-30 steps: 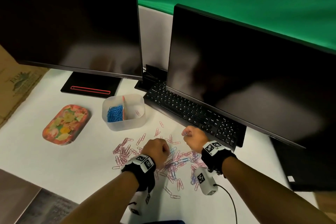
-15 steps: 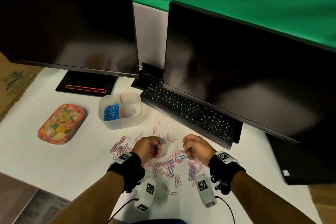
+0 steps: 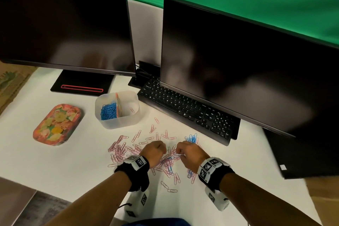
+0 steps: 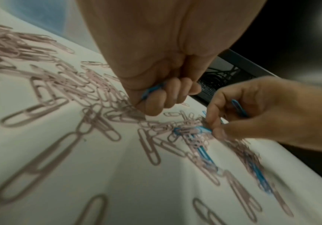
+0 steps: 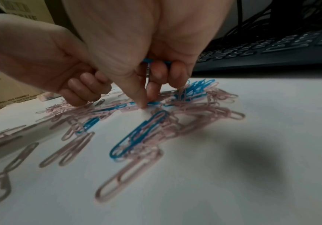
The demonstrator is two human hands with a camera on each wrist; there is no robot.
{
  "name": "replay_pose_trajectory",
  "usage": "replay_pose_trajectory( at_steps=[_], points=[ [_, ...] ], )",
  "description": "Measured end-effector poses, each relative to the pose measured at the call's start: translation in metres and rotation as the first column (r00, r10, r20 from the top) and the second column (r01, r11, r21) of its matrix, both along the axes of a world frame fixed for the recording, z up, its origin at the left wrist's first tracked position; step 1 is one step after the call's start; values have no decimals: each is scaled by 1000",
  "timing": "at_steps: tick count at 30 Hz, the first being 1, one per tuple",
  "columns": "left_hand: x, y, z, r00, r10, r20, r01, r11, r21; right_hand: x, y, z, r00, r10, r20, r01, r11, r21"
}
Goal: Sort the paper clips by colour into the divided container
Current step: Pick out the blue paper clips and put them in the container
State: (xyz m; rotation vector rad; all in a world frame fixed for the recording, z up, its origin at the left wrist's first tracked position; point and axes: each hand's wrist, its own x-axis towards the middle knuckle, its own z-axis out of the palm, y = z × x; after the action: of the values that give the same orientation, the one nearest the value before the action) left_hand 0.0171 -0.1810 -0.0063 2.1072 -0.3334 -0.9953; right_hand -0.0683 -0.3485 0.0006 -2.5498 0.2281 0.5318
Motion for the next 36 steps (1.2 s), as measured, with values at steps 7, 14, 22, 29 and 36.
replay_pose_trajectory(
  at_steps=[7, 14, 22, 29, 36],
  points=[
    [-11, 7, -2, 867, -377, 327, 295, 916, 274, 4, 4, 0, 999, -17, -51, 15, 999, -29],
    [-2, 11, -3, 858, -348, 378, 271, 932, 242, 2, 4, -2, 999, -51, -19, 50, 997, -52],
    [25, 18, 0, 886, -243, 394, 146, 955, 259, -1, -4, 3, 948, -317, -28, 315, 923, 222],
    [4, -1, 5, 776, -477, 413, 359, 872, 334, 4, -2, 9, 649, -604, -462, 729, 320, 605],
    [0, -16, 5, 774, -519, 363, 361, 832, 421, 1, 3, 19, 589, -483, -648, 756, 47, 653]
  ],
)
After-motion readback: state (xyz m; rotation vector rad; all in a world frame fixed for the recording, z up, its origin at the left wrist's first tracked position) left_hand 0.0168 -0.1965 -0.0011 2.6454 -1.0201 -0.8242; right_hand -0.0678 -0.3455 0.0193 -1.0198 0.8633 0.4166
